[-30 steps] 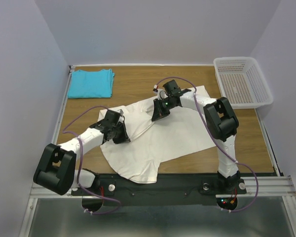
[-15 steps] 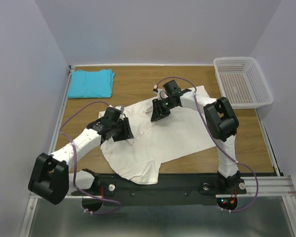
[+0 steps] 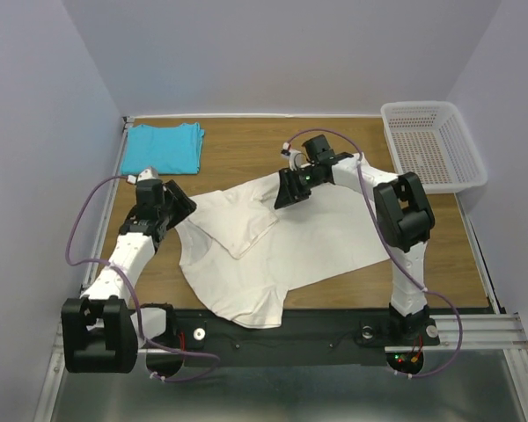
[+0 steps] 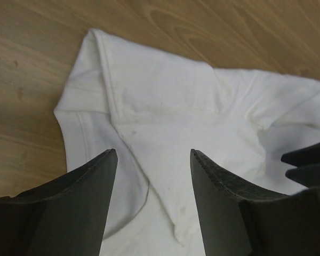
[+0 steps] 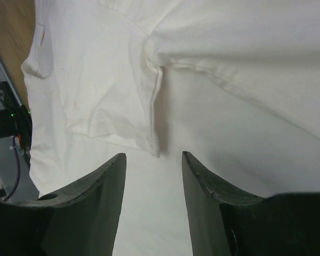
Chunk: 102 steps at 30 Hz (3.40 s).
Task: Fold and stack the t-shirts
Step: Fold the tshirt
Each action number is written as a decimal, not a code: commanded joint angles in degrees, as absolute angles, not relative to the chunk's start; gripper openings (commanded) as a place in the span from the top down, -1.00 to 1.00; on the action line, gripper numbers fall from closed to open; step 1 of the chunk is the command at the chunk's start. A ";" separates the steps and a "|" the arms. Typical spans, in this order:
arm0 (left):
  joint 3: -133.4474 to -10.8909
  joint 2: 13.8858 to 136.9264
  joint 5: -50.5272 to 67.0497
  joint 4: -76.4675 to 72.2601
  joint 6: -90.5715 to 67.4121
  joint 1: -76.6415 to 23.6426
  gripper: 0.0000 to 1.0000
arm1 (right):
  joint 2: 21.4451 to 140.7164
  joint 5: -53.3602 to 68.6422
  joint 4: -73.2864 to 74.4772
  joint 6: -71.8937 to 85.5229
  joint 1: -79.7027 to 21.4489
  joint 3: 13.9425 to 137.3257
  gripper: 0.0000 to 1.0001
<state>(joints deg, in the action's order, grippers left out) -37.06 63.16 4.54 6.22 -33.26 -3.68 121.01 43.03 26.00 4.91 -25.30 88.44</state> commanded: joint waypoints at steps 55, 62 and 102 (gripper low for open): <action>-51.50 94.75 17.14 -6.77 -25.84 6.50 0.50 | 118.83 19.61 30.67 -39.91 2.99 93.16 0.00; -51.68 94.48 17.49 -6.77 -25.66 6.59 0.50 | 121.72 17.14 30.32 -34.19 3.08 96.15 0.04; -53.88 94.75 19.16 -3.52 -23.47 8.61 0.31 | 123.49 14.15 29.97 -30.76 2.99 99.84 0.78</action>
<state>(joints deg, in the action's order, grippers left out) -51.64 94.78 18.11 -4.71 -25.06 8.38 124.64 14.94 31.24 -31.05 2.94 97.67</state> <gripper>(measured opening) 0.311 0.110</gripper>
